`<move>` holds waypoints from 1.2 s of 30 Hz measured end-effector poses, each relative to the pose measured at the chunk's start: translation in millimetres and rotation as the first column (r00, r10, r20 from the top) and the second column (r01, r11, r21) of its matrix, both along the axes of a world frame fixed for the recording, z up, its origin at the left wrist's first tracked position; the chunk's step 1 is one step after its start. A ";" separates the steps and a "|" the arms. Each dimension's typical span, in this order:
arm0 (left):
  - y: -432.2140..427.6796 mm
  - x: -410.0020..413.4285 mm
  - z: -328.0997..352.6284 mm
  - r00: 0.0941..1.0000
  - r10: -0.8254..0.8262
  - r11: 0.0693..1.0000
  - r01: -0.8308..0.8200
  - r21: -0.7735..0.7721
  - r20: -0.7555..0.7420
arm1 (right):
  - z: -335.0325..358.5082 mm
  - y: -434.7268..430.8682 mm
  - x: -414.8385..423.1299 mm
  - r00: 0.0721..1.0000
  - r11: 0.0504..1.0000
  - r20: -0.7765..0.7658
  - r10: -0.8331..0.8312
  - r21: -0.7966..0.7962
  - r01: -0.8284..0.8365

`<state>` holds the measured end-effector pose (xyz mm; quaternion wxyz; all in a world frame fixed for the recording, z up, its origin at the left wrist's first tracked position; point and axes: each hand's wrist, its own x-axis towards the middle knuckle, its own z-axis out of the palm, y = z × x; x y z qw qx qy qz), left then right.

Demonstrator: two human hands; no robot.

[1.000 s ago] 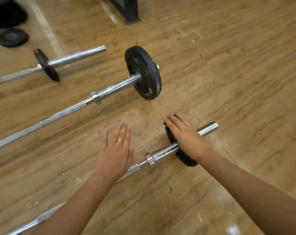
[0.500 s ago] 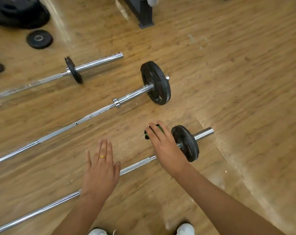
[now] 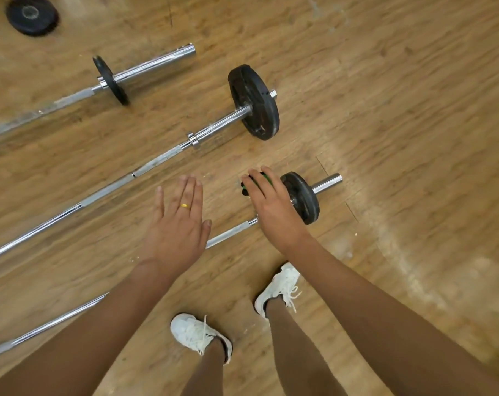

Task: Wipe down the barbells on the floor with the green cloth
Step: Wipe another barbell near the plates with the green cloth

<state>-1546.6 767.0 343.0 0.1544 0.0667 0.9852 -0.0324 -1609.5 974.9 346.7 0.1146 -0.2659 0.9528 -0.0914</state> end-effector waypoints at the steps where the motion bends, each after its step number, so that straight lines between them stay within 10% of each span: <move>1: 1.7 -5.2 -1.1 1.000 0.006 1.000 -0.006 0.002 -0.004 | -0.9 -0.6 -4.0 1.000 1.000 -0.012 0.012 0.004 -0.012; 19: 40.0 -137.5 3.7 0.997 0.078 0.991 -0.078 -0.106 -0.004 | -27.7 51.5 -159.4 0.907 0.911 -0.117 0.405 -0.036 -0.411; 36: -54.8 -231.7 -32.5 0.998 0.047 0.999 -0.048 -0.008 -0.028 | -32.8 -29.7 -234.5 0.998 0.990 0.054 -0.010 -0.136 0.017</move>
